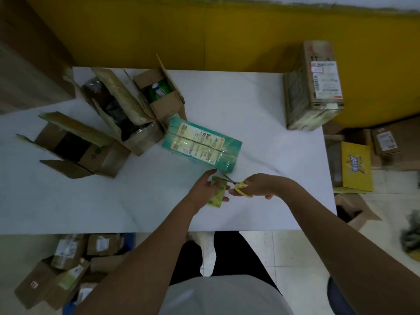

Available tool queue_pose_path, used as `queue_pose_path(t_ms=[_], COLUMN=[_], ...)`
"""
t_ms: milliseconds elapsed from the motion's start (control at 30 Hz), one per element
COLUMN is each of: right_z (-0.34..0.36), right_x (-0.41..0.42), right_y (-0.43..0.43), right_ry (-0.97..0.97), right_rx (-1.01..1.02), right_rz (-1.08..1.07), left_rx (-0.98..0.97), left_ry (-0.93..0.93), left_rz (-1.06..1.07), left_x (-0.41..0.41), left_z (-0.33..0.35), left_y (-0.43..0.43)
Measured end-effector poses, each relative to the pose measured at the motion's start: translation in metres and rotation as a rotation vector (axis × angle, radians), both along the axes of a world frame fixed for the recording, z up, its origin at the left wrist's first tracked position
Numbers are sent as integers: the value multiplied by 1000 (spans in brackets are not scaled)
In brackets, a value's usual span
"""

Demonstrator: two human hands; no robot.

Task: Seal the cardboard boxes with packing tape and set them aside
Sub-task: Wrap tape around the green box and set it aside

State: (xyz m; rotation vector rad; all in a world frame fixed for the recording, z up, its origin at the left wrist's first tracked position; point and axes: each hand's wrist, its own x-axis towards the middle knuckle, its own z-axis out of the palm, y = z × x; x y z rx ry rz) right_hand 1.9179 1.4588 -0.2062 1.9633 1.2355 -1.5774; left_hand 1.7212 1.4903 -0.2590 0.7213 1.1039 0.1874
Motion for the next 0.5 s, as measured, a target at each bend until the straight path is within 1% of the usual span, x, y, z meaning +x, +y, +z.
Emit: queue_pose_path(t_ms=[233,333,500], right_z=[2,1,-2], right_x=[-2,-1,5], right_y=[14,13,6], right_ry=[29,8,-2], right_rx=[-6,76,243], right_rz=[9,55,58], left_rx=[4,29,80], left_ry=[-4,9,24], left_rz=[11,-3,-42], left_x=[3,3,6], left_z=[1,0,5], left_y=[3,4,8])
